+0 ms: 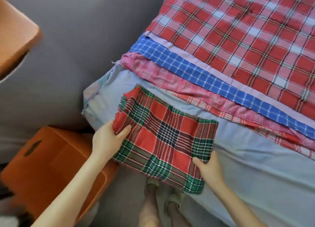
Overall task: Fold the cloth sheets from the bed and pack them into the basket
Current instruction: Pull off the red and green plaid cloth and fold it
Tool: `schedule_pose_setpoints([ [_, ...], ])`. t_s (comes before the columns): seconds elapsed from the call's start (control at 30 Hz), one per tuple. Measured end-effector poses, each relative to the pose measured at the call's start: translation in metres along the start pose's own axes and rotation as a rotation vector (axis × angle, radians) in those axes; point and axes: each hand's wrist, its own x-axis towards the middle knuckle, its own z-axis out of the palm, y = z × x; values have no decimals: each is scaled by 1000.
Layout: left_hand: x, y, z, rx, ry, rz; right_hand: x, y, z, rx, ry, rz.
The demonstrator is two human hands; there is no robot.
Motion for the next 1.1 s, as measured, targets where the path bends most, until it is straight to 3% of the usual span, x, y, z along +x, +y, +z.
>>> schedule_pose_setpoints([
  [0.1,-9,-28,-60,58,143,-14,0,-20,60,-50,-211,-53],
  [0.23,-28,-56,-131,65,277,6,4,-51,127,-340,-418,-106],
  [0.33,-34,-73,-164,108,326,22,17,-78,160,-610,-330,-226],
  [0.53,-3,-95,-184,252,349,54,48,-125,238,-850,-335,-511],
  [0.8,11,-136,-205,268,379,19,82,-151,296,-881,-222,-519],
  [0.93,17,-153,-192,323,330,1,82,-159,314,-1050,-213,-500],
  [1.03,21,-167,-183,304,318,-46,73,-163,327,-1208,-160,-619],
  [1.1,23,-170,-180,295,325,-54,72,-159,330,-1176,-168,-745],
])
